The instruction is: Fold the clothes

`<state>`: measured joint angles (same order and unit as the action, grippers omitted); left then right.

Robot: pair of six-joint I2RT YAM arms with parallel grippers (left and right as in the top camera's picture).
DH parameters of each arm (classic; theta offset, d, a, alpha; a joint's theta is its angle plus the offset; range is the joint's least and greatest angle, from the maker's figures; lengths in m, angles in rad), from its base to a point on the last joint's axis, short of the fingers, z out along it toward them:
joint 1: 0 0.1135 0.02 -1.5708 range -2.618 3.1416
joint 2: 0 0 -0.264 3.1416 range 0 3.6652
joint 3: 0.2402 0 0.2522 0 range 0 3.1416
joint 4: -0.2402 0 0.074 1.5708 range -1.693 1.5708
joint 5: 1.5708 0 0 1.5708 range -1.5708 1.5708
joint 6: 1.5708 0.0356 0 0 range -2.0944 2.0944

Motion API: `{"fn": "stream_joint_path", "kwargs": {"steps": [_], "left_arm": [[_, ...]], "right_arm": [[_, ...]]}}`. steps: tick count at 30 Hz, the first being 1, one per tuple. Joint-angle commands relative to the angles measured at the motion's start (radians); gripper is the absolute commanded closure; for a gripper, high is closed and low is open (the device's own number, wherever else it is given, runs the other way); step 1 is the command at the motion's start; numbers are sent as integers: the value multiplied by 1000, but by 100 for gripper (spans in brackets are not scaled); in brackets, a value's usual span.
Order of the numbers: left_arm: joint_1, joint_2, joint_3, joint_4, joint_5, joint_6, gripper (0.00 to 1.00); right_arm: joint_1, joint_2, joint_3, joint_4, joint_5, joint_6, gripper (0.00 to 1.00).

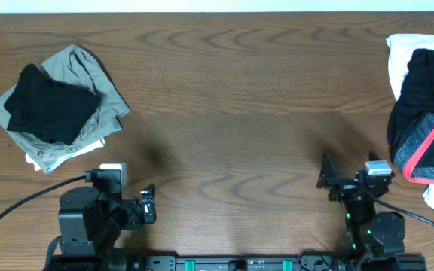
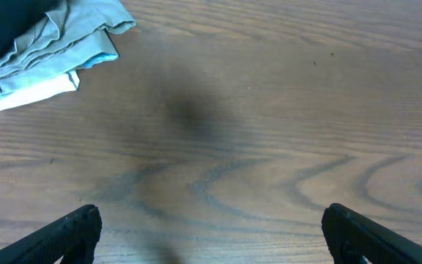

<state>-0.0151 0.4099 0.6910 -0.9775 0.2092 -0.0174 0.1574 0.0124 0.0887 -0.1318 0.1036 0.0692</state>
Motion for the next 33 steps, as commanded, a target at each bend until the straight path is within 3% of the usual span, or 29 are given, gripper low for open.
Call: {"fn": "stream_joint_path", "kwargs": {"steps": [1,33], "left_arm": [[0,-6,-2,-2,-5,17,2],[0,-6,-2,-2,-5,17,2]], "right_arm": [[-15,-8,-88,112,-6,-52,1],[-14,-8,-84,65,-18,-56,1]]}}
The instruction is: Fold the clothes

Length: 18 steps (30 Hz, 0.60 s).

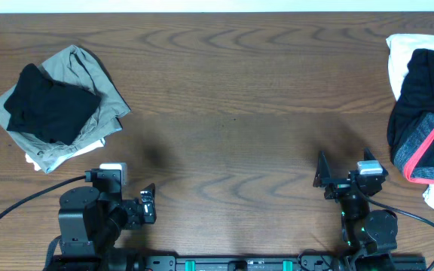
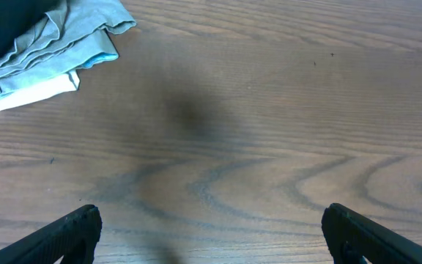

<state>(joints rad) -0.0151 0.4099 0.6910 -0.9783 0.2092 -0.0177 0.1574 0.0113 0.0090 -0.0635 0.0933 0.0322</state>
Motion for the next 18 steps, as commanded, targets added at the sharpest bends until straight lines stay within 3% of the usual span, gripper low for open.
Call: {"fn": "stream_joint_path", "kwargs": {"steps": [1,10,12,18], "left_arm": [[0,-6,-2,-2,-5,18,2],[0,-57,-49,0,-8,18,2],[0,-89,-87,2,-66,25,2],[0,-230,-307,225,-135,25,2]], "right_arm": [[-14,-6,-4,-3,-8,-19,1],[-14,-6,-4,-3,-8,-19,1],[-14,-6,-4,-3,-8,-19,1],[-14,-6,-4,-3,-8,-19,1]]}}
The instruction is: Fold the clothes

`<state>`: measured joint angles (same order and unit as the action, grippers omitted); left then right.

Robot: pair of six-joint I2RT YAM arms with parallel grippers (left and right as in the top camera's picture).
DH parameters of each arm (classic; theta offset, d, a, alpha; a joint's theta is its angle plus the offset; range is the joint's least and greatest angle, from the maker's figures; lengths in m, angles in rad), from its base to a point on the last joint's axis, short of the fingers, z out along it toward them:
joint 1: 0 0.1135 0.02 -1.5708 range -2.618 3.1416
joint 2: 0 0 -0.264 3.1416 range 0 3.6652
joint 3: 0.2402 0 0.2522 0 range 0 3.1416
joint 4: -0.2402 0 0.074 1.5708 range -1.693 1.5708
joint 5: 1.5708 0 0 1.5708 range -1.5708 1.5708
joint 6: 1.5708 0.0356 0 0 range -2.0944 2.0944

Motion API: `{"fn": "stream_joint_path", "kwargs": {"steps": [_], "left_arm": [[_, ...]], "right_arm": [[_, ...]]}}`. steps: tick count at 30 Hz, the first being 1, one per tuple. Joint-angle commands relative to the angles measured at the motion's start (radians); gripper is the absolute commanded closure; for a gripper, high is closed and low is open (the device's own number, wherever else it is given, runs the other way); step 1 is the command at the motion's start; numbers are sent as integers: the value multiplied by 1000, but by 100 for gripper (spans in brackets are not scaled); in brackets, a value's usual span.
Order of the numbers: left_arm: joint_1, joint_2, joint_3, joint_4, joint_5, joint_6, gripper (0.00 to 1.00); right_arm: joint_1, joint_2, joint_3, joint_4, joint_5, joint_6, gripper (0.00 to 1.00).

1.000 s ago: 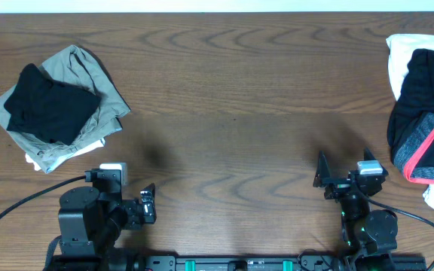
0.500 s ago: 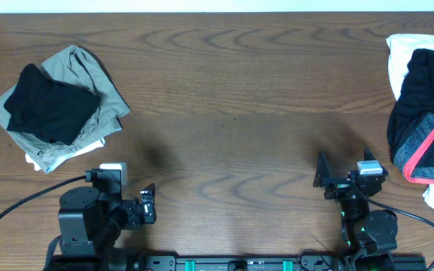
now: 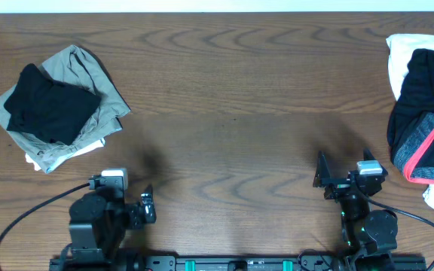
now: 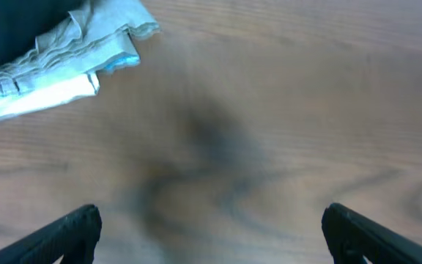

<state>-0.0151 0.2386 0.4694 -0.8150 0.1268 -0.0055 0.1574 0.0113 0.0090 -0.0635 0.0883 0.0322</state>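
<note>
A folded stack [image 3: 55, 113] lies at the table's left: a black garment on top of a khaki one, with white cloth under both. Its khaki and white corner [image 4: 64, 55] shows at the upper left of the blurred left wrist view. An unfolded pile [image 3: 426, 113] of white cloth and a black garment with a pink band sits at the right edge. My left gripper [image 4: 211, 224] is open over bare wood, right of and nearer than the stack, and shows in the overhead view as the left gripper [image 3: 148, 206]. My right gripper [image 3: 322, 172] hovers low at the near right, left of the pile.
The wooden table [image 3: 232, 90] spreads between the stack and the pile. Both arm bases and their cables sit along the near edge. The pile hangs past the right border of the overhead view.
My left arm has shifted slightly; its wrist view is now blurred and the stack's corner sits further right and lower in it. The right arm and the clothes have not moved.
At first both arms rested near the front edge, with the stack at left and the pile at right. My right gripper then stood a little further left. Now my left arm has shifted; the clothes lie as before.
</note>
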Motion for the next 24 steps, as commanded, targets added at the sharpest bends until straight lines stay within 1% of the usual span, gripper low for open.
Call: {"fn": "stream_joint_path", "kwargs": {"steps": [1,5,6,13,15,17,23,24], "left_arm": [[0,-81,-125,110,-53,13,2],[0,-168,-288,327,-53,13,2],[0,-187,-331,401,-53,13,2],[0,-234,-459,829,-57,13,2],[-3,-237,-465,869,-68,13,2],[-3,-237,-465,871,-68,13,2],[-3,-237,-465,744,-69,13,2],[-3,-236,-465,750,-68,13,2]], "right_arm": [[-14,-6,-4,-3,-3,-19,1],[-14,-6,-4,-3,-3,-19,1],[-14,-6,-4,-3,-3,-19,1],[-14,-6,-3,-3,-3,-19,1],[-14,-6,-3,-3,-3,-19,1],[-14,-6,-4,-3,-3,-19,1],[-14,-6,-3,-3,-3,-19,1],[-14,-6,-3,-3,-3,-19,1]]}}
